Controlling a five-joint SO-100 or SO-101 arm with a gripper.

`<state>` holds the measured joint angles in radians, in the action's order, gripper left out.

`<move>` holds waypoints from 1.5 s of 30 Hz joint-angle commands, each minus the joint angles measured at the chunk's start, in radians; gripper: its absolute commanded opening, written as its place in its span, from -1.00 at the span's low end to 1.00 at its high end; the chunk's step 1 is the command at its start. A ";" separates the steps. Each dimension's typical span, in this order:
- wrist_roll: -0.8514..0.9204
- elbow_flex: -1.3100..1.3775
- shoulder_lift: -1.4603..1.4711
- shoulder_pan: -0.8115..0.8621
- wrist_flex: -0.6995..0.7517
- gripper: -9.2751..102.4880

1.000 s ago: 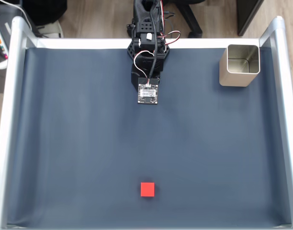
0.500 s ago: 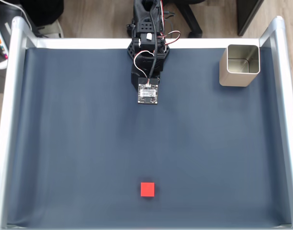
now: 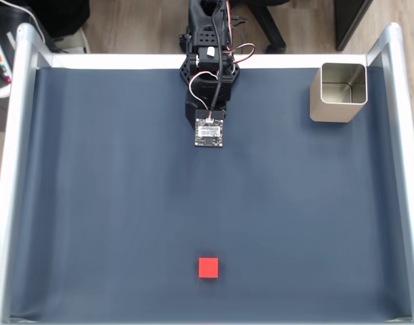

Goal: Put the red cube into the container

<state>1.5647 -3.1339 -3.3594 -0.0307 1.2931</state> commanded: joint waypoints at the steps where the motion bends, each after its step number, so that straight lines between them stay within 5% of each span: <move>1: 0.003 0.005 0.003 0.002 0.009 -0.83; 9: -0.006 0.005 0.009 -0.028 -0.014 -0.83; 22: 0.011 0.046 0.225 -0.021 -0.635 -0.83; 45: 0.017 1.006 1.180 -0.031 -0.453 -0.83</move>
<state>1.5662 -2.2457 -2.2335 -0.0782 0.8268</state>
